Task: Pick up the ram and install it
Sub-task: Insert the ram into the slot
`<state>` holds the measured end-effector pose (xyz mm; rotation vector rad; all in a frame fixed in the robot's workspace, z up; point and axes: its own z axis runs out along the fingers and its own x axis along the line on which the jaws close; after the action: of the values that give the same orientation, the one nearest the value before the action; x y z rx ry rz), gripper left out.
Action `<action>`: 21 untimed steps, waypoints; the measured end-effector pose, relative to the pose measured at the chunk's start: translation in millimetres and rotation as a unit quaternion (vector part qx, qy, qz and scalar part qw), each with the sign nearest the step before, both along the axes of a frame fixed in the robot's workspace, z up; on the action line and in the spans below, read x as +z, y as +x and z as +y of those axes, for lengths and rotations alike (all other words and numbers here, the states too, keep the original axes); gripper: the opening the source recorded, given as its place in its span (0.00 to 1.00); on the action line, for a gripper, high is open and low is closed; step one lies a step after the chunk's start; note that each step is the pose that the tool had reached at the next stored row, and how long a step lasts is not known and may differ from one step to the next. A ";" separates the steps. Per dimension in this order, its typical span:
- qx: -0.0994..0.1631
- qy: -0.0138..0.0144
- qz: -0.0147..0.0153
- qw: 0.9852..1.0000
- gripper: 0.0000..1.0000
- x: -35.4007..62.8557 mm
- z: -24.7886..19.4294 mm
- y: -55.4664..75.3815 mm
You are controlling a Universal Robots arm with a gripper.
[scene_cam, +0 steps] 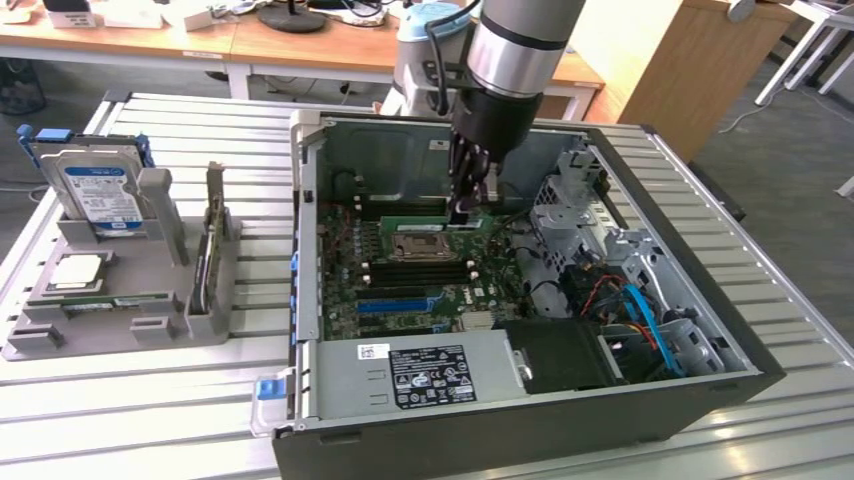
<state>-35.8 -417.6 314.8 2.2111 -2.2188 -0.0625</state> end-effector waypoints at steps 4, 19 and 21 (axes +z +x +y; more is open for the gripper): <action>0.000 0.000 0.000 1.000 0.12 -2.7 0.0 0.0; 0.000 0.000 0.000 1.000 0.12 -14.5 0.0 -0.2; 0.000 0.000 0.000 1.000 0.12 -15.8 0.0 -0.2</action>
<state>-36.0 -417.6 299.0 2.2111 -2.2187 -0.0625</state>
